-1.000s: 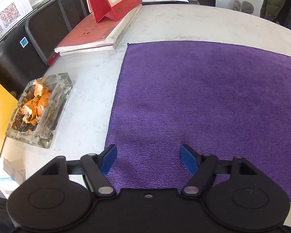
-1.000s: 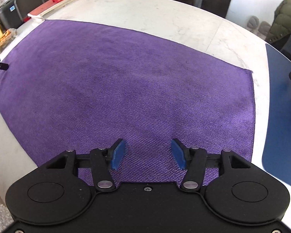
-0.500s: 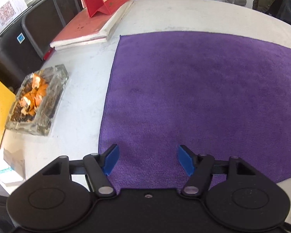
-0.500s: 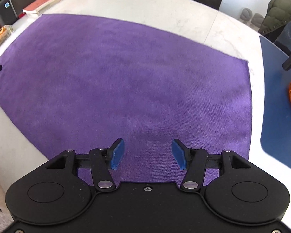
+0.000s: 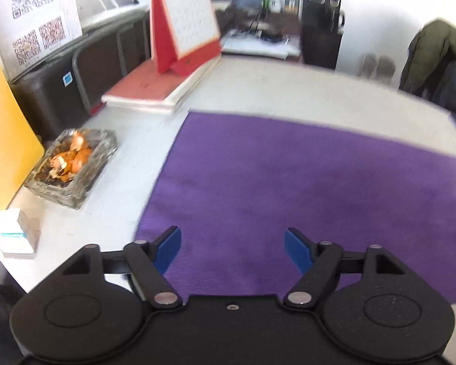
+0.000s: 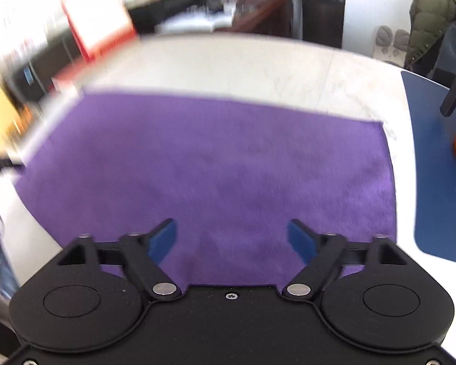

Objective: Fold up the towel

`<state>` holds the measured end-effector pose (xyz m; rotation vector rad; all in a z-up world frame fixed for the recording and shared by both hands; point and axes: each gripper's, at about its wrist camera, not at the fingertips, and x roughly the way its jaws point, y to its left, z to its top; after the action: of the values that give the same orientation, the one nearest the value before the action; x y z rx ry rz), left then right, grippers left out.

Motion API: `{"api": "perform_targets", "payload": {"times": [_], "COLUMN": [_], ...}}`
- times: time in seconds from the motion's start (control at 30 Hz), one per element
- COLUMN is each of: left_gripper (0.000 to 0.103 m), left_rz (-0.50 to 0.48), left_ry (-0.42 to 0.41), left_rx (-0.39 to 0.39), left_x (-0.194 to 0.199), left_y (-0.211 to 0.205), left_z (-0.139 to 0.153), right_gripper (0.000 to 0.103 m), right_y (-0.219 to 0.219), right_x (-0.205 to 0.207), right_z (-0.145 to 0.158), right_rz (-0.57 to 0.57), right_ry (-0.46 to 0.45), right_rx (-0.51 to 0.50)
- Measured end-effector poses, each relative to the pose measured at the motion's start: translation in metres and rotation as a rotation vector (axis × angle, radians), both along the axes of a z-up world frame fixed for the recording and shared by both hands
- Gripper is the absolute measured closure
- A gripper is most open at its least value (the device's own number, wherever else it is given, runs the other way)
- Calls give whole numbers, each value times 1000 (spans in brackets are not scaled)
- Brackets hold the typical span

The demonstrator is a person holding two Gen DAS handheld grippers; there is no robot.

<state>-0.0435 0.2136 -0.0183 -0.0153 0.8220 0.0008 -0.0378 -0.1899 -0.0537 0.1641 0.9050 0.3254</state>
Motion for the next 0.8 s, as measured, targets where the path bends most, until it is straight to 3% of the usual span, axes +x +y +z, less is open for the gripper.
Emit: {"api": "perform_targets", "payload": {"times": [0.17,0.3,0.47,0.53,0.63,0.73,0.8], "left_gripper": [15,8,5,5,5,5,5], "left_rz": [-40,-40,-25,-36,-51,-35,-56], "left_ry": [-136,-170,-212,-226,-218,-204,-239], "left_rx": [-27,-84,-121,-176,-235,-150,-144], "left_x": [-26,-36,-42,-45,-46,-47,-52], "left_y": [-60,-90,-118,-123,-134,-150,-155], "left_z": [34,48,54,53,54,59,61], "right_gripper": [0,0,0,0,0,0,0], "right_y": [-26,-50,-63,-70,-90,-96,-100], "right_x": [-1,-5,-22,-35,-41,-33,-37], "right_z": [27,62,111,128,128,126,134], "right_rz": [2,36,127,85,124,270,311], "right_ry": [-86,-201,-423,-493,-544,-465,-495], "right_rx": [262,480,446,504,794,938,968]}}
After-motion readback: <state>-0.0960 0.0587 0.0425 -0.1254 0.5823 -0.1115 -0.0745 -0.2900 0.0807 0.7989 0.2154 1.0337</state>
